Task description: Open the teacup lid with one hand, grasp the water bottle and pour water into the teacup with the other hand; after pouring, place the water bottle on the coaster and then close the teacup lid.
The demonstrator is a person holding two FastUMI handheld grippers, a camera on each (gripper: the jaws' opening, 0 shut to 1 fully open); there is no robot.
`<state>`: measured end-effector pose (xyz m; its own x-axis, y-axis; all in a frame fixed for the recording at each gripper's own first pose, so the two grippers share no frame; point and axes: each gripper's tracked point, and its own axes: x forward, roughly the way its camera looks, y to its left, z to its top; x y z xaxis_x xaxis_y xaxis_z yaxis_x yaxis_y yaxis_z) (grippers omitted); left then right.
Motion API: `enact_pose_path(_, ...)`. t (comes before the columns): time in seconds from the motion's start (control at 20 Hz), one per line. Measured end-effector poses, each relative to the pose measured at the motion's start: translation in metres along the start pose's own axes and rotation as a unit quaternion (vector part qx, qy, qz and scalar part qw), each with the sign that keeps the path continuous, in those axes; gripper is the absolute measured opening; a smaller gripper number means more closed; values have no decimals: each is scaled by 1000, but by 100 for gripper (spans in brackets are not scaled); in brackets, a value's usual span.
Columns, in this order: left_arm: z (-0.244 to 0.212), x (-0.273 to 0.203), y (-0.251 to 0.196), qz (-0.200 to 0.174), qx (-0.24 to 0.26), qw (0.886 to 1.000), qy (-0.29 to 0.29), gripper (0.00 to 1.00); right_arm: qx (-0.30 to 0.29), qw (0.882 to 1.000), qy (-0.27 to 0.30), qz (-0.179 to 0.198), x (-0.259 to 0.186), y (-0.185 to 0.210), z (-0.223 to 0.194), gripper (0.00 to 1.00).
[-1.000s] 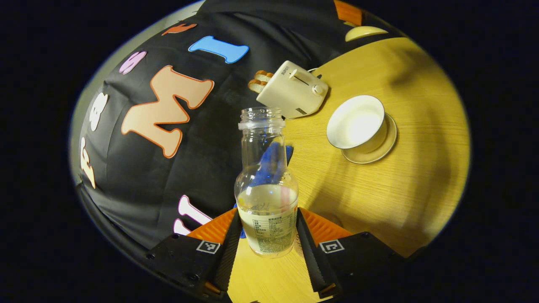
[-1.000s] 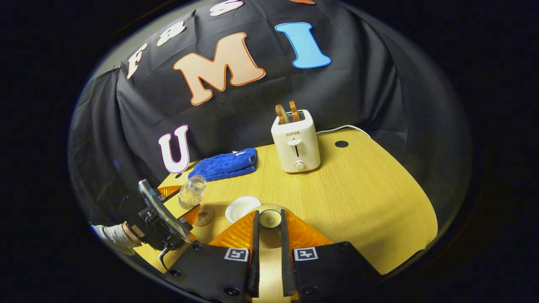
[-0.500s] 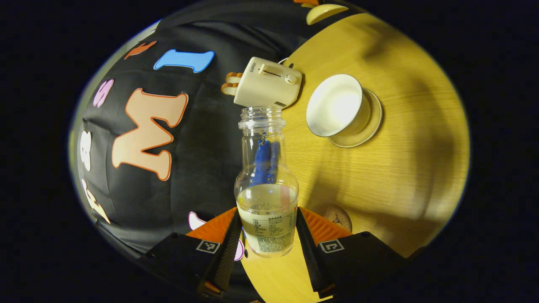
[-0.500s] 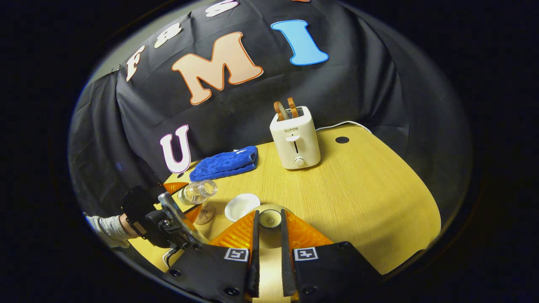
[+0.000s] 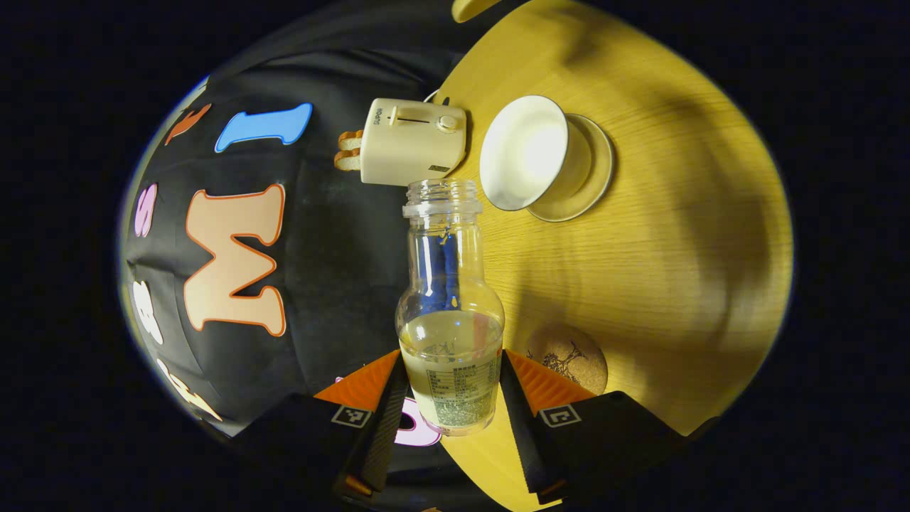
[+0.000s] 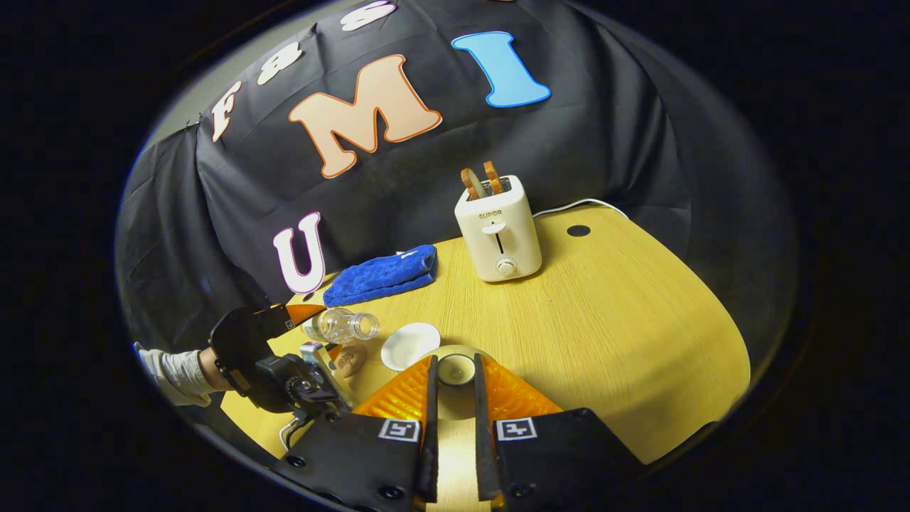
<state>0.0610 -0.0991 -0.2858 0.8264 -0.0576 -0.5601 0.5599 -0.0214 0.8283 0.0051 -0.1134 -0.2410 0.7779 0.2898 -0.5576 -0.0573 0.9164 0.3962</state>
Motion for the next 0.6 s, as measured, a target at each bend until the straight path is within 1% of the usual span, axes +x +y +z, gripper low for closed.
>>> enact_pose_path(0.4,1,2,1,-17,62,998,16,70,10,1000,-1,3,-1,-2,-5,25)
enact_pose_path(0.6,1,4,3,-22,86,996,28,70,14,1000,-1,5,-1,-3,-9,25)
